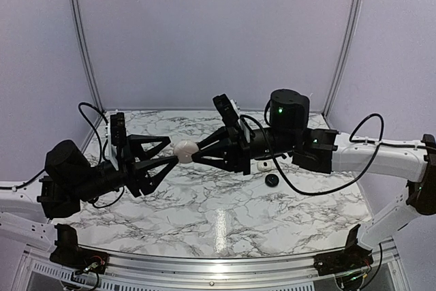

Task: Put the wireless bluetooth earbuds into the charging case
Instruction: Pass from the left arm to the right, then pass from the right arm to the left

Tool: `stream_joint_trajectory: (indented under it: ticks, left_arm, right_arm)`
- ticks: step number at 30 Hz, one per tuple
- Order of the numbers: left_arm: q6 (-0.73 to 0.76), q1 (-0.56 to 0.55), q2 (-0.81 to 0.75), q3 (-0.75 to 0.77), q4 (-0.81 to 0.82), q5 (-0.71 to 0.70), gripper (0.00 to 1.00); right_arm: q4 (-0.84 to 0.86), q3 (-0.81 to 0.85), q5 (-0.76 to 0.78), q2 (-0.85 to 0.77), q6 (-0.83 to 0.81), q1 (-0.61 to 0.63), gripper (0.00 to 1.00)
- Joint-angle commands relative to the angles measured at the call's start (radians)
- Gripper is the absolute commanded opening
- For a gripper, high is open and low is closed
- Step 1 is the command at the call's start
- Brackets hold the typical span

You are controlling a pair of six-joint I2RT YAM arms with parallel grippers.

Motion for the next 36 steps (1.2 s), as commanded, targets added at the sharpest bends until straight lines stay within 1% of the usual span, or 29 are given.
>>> stream_joint_trajectory:
  ticks: [1, 5, 6, 8, 16, 26, 30, 33, 36]
  left_arm:
    - [0.046, 0.007, -0.007, 0.113, -0.336, -0.037, 0.65]
    - [0.061, 0.007, 0.045, 0.235, -0.601, -0.006, 0.63]
    - [0.074, 0.007, 0.061, 0.256, -0.645, -0.005, 0.62]
    - [0.075, 0.007, 0.088, 0.284, -0.716, 0.040, 0.61]
    - [0.059, 0.016, 0.151, 0.310, -0.732, 0.099, 0.54]
    - [0.059, 0.037, 0.177, 0.309, -0.703, 0.158, 0.51]
    - [0.060, 0.038, 0.197, 0.314, -0.686, 0.184, 0.48]
    - [0.059, 0.040, 0.212, 0.317, -0.674, 0.197, 0.45]
    - [0.059, 0.040, 0.218, 0.318, -0.674, 0.206, 0.37]
  right_arm:
    - [-0.271, 0.094, 0.101, 0.009, -0.128, -0.001, 0.01]
    - [-0.453, 0.135, 0.163, 0.028, -0.200, 0.001, 0.01]
    - [-0.486, 0.146, 0.174, 0.032, -0.213, 0.001, 0.01]
    - [-0.542, 0.161, 0.190, 0.041, -0.235, 0.001, 0.01]
    - [-0.632, 0.188, 0.174, 0.043, -0.265, 0.007, 0.01]
    - [-0.651, 0.181, 0.131, 0.039, -0.259, 0.020, 0.00]
    - [-0.652, 0.185, 0.124, 0.043, -0.260, 0.030, 0.01]
    - [-0.656, 0.188, 0.115, 0.046, -0.261, 0.033, 0.01]
    - [-0.660, 0.189, 0.112, 0.051, -0.263, 0.040, 0.01]
